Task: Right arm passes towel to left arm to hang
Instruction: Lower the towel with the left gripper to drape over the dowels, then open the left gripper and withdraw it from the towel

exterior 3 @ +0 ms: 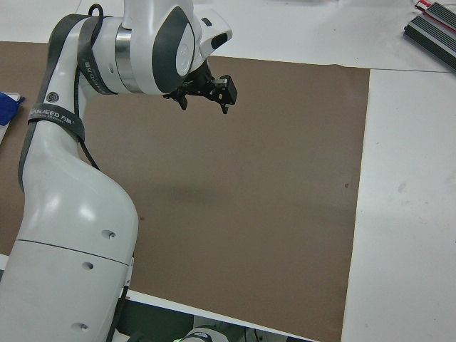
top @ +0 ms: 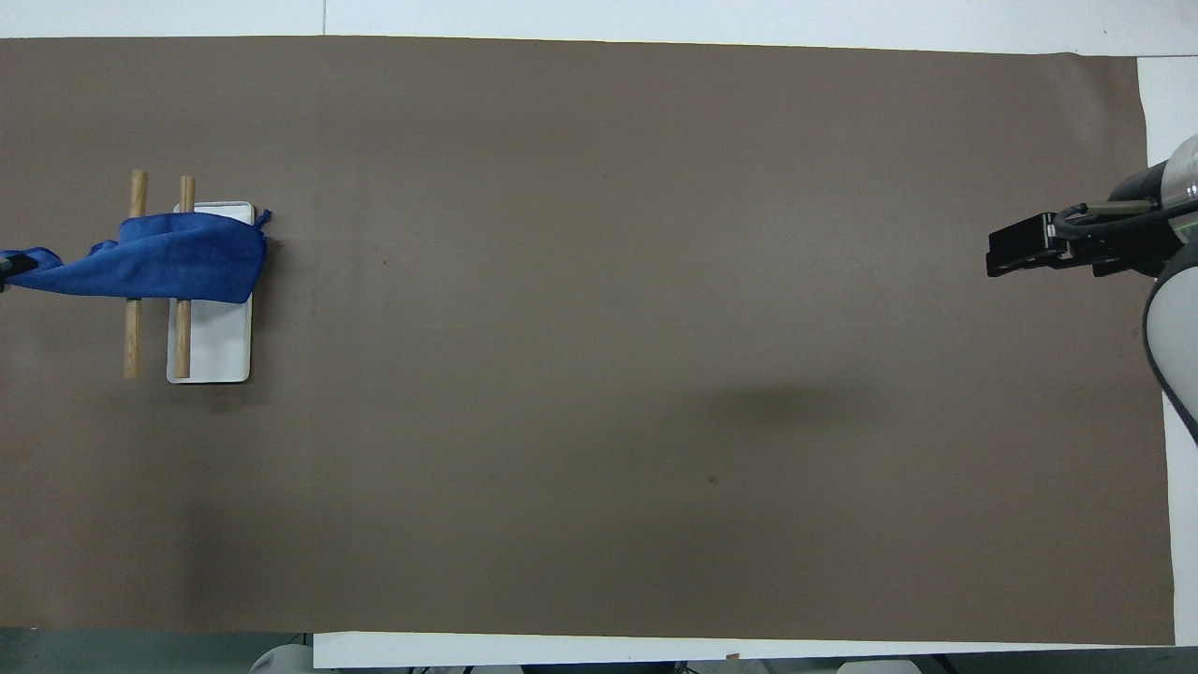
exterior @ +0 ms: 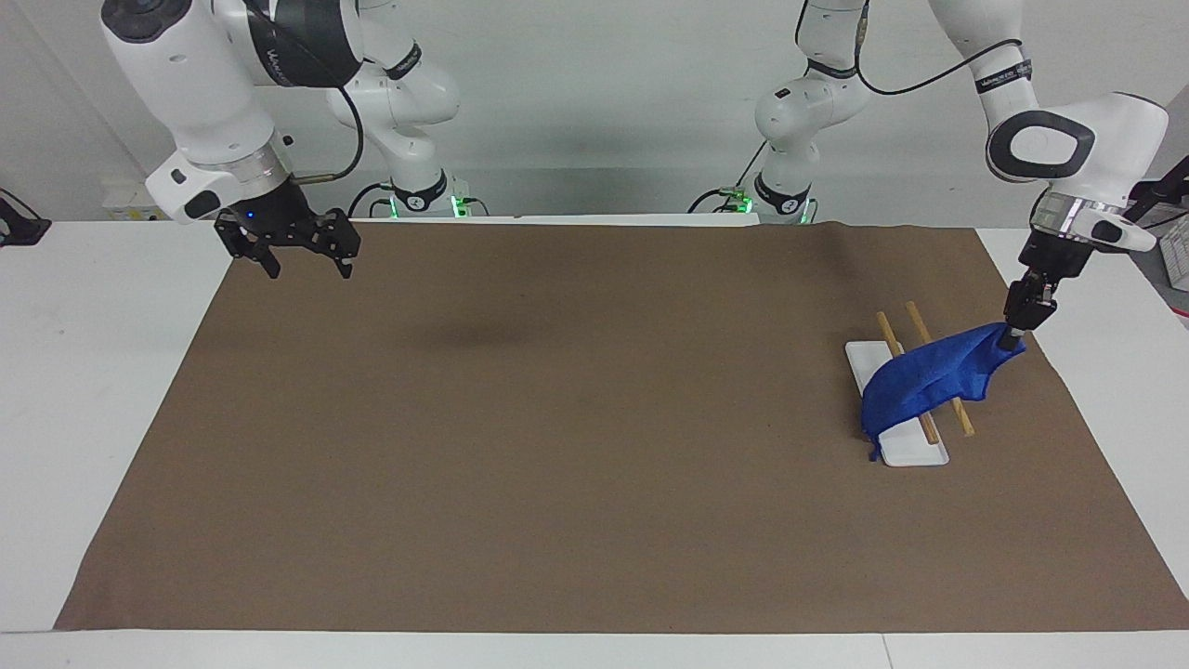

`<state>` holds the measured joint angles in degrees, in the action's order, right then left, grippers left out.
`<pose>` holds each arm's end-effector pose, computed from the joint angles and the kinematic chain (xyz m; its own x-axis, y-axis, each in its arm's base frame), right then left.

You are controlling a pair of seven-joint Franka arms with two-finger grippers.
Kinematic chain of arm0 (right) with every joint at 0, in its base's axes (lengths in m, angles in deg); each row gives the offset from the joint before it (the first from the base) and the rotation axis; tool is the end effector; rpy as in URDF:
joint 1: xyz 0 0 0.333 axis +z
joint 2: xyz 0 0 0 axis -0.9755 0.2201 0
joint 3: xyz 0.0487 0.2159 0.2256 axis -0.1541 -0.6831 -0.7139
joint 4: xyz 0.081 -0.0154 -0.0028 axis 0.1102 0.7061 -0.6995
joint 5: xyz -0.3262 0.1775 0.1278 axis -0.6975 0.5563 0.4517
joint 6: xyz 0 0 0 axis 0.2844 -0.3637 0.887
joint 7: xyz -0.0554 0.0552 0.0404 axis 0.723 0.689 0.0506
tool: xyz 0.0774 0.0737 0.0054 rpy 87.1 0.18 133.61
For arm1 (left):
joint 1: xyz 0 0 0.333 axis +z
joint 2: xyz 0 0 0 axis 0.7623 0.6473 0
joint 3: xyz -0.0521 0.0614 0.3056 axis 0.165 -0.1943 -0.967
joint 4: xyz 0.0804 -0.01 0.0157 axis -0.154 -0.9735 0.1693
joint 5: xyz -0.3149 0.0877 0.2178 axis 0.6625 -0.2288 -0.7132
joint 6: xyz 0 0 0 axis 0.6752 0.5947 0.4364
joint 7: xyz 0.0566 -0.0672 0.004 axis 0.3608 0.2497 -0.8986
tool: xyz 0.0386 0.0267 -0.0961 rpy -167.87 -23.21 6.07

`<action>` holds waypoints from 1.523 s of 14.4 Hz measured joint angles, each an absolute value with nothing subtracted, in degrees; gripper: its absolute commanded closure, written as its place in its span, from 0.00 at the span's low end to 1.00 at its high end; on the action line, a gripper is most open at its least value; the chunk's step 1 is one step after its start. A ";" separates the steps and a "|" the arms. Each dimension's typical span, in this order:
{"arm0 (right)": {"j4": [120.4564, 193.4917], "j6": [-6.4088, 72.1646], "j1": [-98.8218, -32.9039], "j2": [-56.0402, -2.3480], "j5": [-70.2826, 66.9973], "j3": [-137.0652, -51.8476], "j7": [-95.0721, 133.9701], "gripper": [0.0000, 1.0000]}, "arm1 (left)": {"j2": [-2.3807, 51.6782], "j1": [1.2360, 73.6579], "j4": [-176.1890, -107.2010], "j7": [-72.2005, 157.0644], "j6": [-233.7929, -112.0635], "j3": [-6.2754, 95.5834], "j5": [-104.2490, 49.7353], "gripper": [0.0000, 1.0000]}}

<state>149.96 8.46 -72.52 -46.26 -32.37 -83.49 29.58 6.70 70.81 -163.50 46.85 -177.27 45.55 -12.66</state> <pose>0.5464 0.0088 0.5926 0.9993 -0.0181 -0.0320 -0.0180 -0.9998 0.0016 0.4987 0.1572 0.4457 0.5333 0.8419 0.0823 0.6765 -0.4829 0.5559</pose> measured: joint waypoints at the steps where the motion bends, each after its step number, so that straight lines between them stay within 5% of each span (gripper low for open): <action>1: 149.96 8.46 -72.52 -46.26 -32.37 -83.49 29.58 0.00 | 7.02 70.97 -163.49 46.42 -179.10 45.55 -12.67 1.00; 6: 149.96 8.18 -72.52 -46.28 -32.37 -83.50 29.58 0.00 | 9.46 70.95 -163.25 44.53 -184.94 45.83 -12.67 0.98; 10: 149.96 8.15 -72.52 -46.29 -32.37 -83.52 29.58 0.00 | 10.00 70.03 -163.29 44.06 -185.33 46.25 -12.70 0.86; 11: 149.96 8.14 -72.52 -46.29 -32.37 -83.53 29.58 0.00 | 10.01 69.34 -163.40 43.87 -185.33 46.27 -12.70 0.73; 13: 149.96 8.12 -72.52 -46.29 -32.37 -83.53 29.58 0.00 | 10.03 68.28 -163.66 43.51 -185.28 46.38 -12.70 0.01; 22: 149.97 7.74 -72.52 -46.30 -32.37 -83.54 29.58 0.00 | 10.45 68.15 -157.22 43.20 -182.38 46.07 -13.13 0.00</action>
<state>149.97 7.74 -72.52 -46.30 -32.37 -83.54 29.58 10.45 68.15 -157.22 43.20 -182.38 46.07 -13.13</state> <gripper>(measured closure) 0.000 0.000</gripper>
